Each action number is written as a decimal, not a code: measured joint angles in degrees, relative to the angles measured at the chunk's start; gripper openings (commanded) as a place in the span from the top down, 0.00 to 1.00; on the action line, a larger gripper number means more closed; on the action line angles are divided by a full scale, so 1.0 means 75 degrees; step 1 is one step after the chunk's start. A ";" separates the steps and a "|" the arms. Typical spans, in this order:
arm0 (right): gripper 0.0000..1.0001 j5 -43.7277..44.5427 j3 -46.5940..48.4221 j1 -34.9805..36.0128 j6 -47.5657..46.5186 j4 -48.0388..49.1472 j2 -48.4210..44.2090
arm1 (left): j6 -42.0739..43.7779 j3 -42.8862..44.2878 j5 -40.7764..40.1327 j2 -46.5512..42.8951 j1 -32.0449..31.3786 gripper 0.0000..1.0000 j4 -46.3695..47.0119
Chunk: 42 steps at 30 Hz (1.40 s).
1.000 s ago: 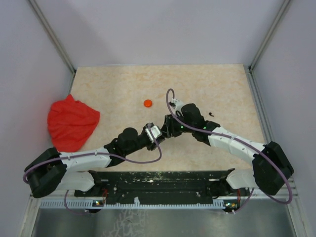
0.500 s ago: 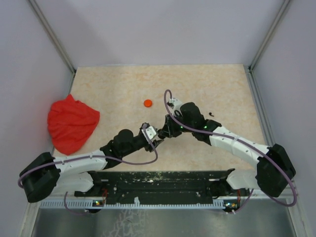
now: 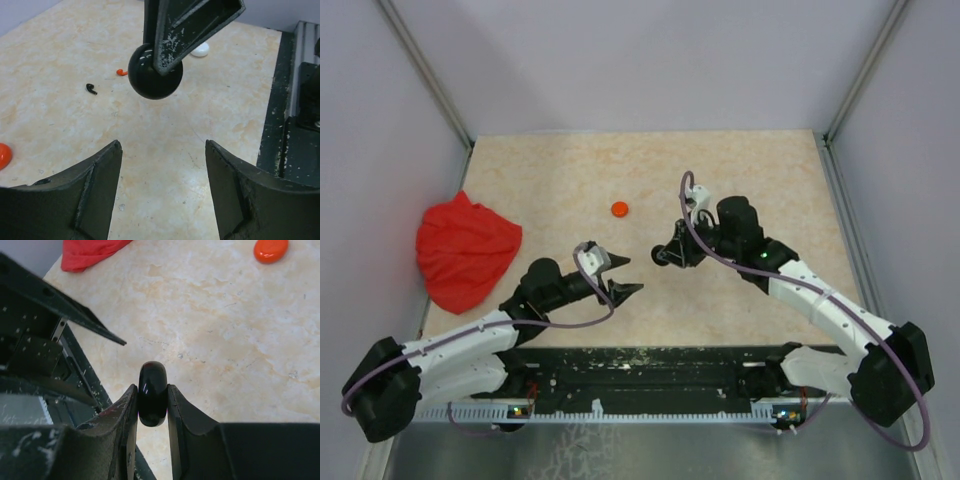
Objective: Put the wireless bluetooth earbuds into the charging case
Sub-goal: Pick up the charging case at the center of the board.
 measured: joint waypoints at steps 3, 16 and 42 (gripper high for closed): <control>0.86 -0.0487 0.0000 0.0000 -0.0318 0.0015 -0.0044 | -0.0437 0.0000 0.0860 0.0006 0.0536 0.31 0.0221; 0.87 -0.2477 -0.0044 0.0000 -0.0746 0.0717 -0.0052 | -0.2244 0.0032 0.3544 0.0921 0.1355 0.42 0.1635; 0.89 -0.3308 0.0175 0.0460 -0.1746 -0.0009 0.0495 | -0.3107 0.0662 0.4937 0.1664 0.1480 0.68 0.1297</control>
